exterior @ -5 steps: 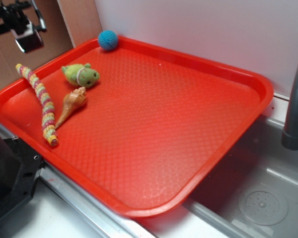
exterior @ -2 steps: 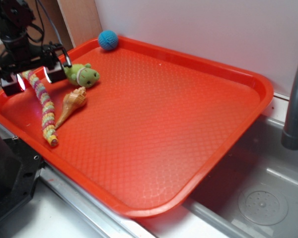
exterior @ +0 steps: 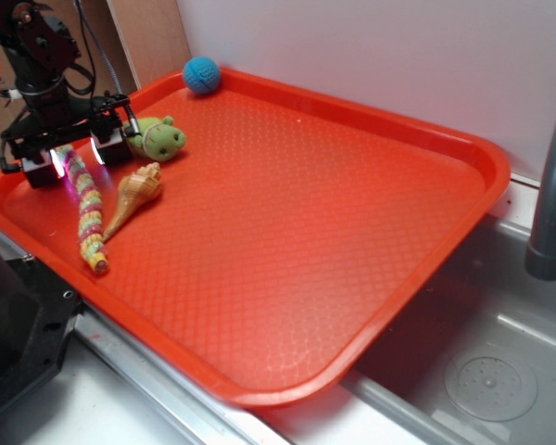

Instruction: Grab the multicolored rope.

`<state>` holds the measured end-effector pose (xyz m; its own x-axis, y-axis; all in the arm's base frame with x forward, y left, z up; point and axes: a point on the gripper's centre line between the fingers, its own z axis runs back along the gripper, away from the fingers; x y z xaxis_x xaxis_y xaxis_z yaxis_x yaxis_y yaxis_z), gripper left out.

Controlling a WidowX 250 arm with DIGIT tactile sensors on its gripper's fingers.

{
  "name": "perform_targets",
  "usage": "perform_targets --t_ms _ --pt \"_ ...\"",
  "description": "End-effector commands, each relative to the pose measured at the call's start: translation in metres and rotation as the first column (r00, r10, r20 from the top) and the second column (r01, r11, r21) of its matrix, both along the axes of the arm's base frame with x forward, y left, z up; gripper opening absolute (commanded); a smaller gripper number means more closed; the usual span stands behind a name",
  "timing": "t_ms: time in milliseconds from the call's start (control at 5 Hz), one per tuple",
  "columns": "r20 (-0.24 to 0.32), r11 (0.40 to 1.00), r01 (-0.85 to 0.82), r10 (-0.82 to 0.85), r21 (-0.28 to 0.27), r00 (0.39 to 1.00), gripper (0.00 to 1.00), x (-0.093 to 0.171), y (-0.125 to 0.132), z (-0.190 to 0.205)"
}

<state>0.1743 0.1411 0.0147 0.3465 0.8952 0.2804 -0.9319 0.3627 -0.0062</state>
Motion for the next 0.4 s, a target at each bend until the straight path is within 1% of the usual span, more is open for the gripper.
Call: perform_targets --t_ms 0,200 --pt "-0.01 0.999 0.03 -0.03 -0.022 0.999 0.0 -0.013 0.009 0.012" --pt "-0.046 0.985 0.158 -0.161 -0.068 0.986 0.0 -0.012 0.011 0.033"
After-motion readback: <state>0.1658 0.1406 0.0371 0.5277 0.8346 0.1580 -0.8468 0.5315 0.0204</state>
